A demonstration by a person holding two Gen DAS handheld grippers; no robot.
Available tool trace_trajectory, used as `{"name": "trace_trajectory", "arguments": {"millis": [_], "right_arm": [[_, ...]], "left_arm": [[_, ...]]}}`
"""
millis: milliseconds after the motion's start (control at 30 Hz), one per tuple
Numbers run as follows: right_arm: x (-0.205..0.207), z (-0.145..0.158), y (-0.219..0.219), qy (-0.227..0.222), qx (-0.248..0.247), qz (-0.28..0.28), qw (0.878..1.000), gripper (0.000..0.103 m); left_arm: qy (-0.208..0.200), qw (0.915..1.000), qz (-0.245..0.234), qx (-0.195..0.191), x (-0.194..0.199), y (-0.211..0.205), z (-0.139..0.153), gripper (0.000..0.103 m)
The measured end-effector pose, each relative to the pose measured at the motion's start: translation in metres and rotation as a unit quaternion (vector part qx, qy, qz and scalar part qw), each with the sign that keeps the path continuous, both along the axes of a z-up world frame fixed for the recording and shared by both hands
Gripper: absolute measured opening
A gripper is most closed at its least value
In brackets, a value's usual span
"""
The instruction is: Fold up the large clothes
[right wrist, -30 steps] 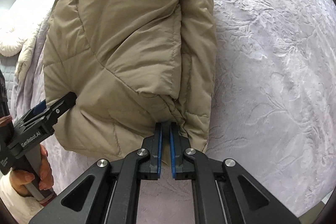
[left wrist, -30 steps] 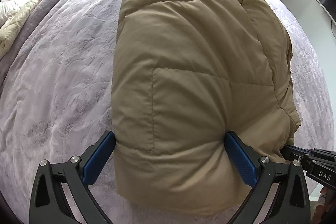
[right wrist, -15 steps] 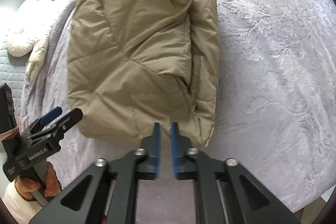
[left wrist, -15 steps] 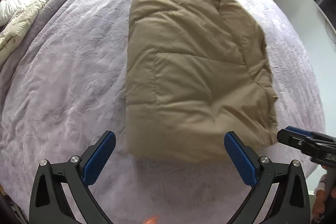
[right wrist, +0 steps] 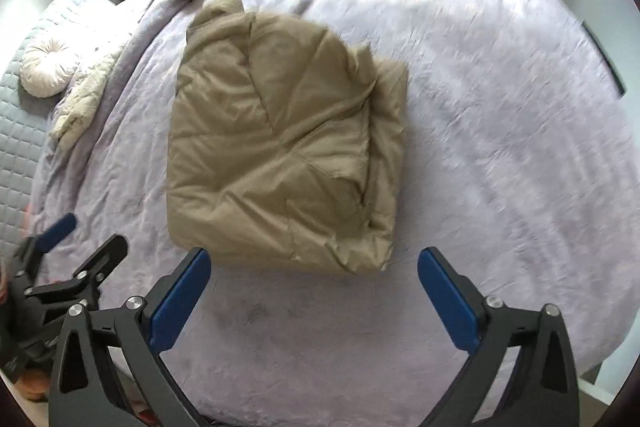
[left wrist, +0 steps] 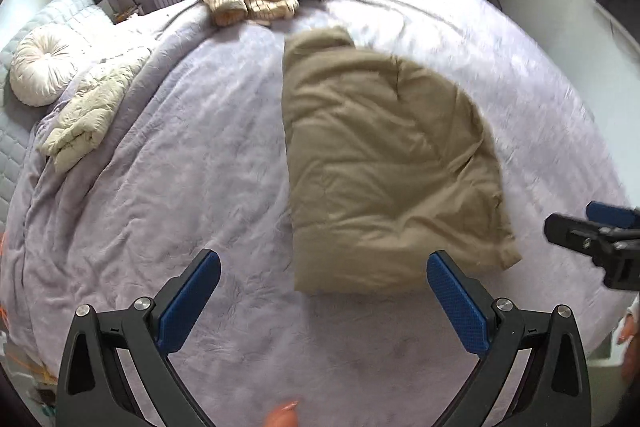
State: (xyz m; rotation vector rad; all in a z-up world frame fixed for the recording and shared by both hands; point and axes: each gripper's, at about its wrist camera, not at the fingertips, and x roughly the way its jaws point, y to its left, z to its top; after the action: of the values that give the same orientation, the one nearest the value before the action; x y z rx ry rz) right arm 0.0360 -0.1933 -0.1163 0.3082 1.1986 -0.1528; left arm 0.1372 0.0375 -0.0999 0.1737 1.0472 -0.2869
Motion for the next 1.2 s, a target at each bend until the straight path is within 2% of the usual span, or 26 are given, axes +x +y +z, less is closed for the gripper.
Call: {"name": "trace_trajectory", "arguments": {"millis": [100, 200, 333, 433, 667, 933, 1200], "right_arm": [[-0.003, 0.015, 0.004, -0.026, -0.01, -0.005, 1.0, 0.103], [-0.007, 0.029, 0.005, -0.041, -0.008, -0.02, 0.999, 0.103], [-0.01, 0.051, 0.008, -0.054, -0.024, -0.03, 0.998, 0.103], [-0.013, 0.069, 0.01, -0.069, -0.036, -0.037, 0.996, 0.103], [-0.016, 0.105, 0.01, -0.101, -0.062, -0.041, 0.992, 0.103], [-0.013, 0.122, 0.012, -0.113, -0.085, -0.04, 0.989, 0.103], [-0.015, 0.124, 0.016, -0.114, -0.092, -0.039, 0.988, 0.103]], "left_arm": [[0.001, 0.9993, 0.013, -0.034, 0.001, 0.008, 0.017, 0.103], [0.0, 0.9984, 0.029, -0.048, 0.003, 0.014, 0.033, 0.103], [-0.03, 0.9978, 0.052, -0.029, -0.001, 0.015, 0.055, 0.103], [-0.037, 0.9974, 0.061, -0.01, 0.0, 0.015, 0.068, 0.103], [-0.052, 0.9961, 0.071, -0.003, -0.008, 0.018, 0.093, 0.103], [-0.054, 0.9956, 0.075, -0.013, -0.013, 0.02, 0.106, 0.103], [-0.051, 0.9953, 0.081, -0.011, -0.011, 0.023, 0.107, 0.103]]}}
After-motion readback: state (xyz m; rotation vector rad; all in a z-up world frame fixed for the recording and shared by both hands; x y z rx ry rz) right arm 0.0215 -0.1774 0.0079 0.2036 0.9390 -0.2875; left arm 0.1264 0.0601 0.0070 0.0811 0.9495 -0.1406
